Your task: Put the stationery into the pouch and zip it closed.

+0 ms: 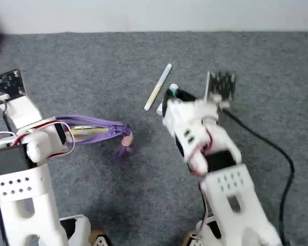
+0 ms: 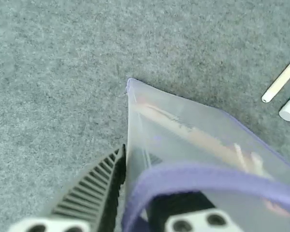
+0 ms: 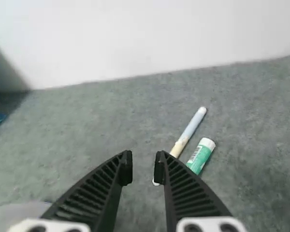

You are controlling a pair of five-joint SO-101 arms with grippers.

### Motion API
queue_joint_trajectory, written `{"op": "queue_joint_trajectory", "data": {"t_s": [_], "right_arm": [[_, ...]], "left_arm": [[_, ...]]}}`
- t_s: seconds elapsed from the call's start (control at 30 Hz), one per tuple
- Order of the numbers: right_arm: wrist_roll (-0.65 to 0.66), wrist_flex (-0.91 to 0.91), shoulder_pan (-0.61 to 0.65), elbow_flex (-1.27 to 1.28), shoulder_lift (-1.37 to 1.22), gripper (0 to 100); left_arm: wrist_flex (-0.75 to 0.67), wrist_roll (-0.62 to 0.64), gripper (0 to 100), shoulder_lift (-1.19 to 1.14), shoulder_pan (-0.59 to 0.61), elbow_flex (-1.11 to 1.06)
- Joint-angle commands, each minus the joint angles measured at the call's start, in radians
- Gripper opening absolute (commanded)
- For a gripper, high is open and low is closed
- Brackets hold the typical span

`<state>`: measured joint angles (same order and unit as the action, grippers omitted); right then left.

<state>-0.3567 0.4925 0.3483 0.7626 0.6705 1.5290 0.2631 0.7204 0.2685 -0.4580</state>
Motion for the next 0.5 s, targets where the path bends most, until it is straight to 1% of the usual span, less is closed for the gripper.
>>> {"op": "queue_joint_trajectory", "data": {"t_s": [0.0,0.3,0.47], "right_arm": [[-0.012,0.073,-0.007,-0.265,-0.257,10.0],[-0.012,0.47,-0.008,-0.902,-0.843,10.1],[-0.012,0.657,-0.018,-1.283,-1.15,10.1]], "left_arm": [[-0.012,-0.035,1,0.003,-0.009,-0.002],[-0.014,-0.037,1,0.005,-0.009,-0.004],[-0.015,-0.035,1,0.005,-0.011,-0.005]]}}
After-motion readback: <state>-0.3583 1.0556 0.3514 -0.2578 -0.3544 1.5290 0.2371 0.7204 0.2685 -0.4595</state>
